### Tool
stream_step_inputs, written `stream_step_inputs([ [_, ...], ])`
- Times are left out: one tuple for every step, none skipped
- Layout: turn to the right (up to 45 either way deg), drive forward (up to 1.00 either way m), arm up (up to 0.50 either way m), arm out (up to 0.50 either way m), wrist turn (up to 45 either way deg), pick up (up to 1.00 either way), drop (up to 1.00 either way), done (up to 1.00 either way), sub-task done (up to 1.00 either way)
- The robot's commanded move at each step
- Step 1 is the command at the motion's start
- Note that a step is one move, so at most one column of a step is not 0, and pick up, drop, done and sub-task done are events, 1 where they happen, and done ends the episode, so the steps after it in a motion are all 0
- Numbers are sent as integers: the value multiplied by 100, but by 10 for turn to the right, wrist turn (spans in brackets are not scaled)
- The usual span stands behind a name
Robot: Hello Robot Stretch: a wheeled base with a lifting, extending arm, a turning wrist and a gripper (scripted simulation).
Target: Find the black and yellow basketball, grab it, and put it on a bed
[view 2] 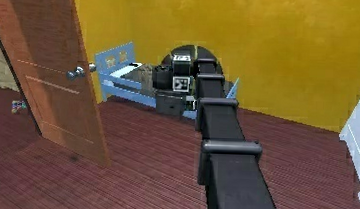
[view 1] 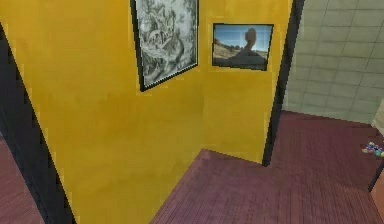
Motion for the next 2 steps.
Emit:
stream_step_inputs([
  [0, 0, 0, 0, -450, 0, 0, 0, 0],
  [0, 0, 0, 0, -450, 0, 0, 0, 0],
])
